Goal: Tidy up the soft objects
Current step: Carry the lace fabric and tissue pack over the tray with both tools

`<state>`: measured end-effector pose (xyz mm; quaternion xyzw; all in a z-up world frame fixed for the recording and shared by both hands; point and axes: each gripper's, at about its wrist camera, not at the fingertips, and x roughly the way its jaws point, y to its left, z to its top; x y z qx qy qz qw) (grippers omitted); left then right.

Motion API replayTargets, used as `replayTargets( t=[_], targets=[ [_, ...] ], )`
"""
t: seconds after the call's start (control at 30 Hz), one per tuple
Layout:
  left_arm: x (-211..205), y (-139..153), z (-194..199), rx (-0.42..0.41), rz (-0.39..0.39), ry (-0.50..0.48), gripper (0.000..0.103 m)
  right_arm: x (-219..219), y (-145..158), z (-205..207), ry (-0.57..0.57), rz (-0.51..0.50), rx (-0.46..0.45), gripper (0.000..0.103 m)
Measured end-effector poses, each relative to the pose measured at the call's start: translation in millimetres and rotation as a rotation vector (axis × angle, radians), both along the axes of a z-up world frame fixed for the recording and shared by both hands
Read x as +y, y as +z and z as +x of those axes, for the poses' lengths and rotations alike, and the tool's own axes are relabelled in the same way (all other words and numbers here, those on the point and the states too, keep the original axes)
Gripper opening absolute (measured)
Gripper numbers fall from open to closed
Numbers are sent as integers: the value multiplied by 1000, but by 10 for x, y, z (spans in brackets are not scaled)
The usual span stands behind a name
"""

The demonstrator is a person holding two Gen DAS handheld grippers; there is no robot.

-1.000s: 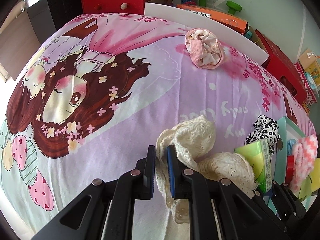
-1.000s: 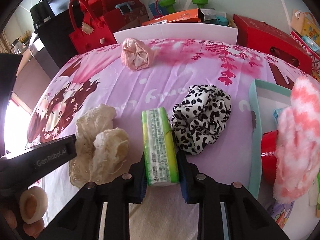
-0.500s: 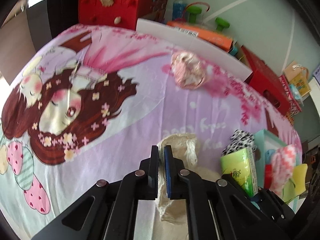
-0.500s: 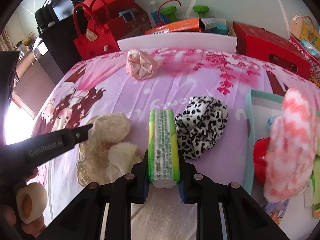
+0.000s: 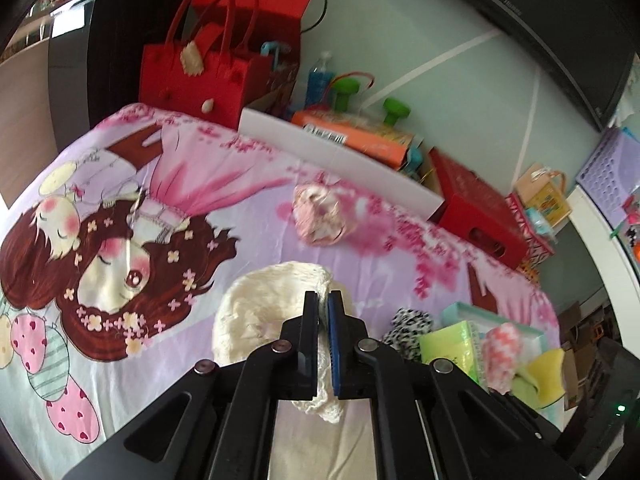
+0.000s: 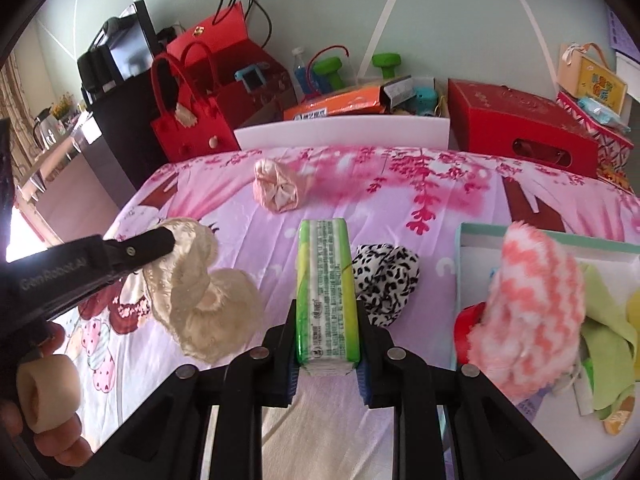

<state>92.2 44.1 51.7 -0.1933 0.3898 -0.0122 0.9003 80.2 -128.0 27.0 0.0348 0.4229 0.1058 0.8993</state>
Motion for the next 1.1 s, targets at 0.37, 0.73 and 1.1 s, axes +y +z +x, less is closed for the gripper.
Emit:
replayTargets(
  t=[0.37, 0.73, 1.1],
  targets=[
    [-29, 374, -200, -135, 17, -16, 4, -95, 179, -89, -24, 18, -52, 24],
    [-193, 713, -411, -247, -3, -80, 4, -293, 516, -307, -70, 30, -128, 24],
    [-881, 787, -462, -285, -26, -283, 4, -963, 651, -427, -261, -25, -140, 24]
  ],
)
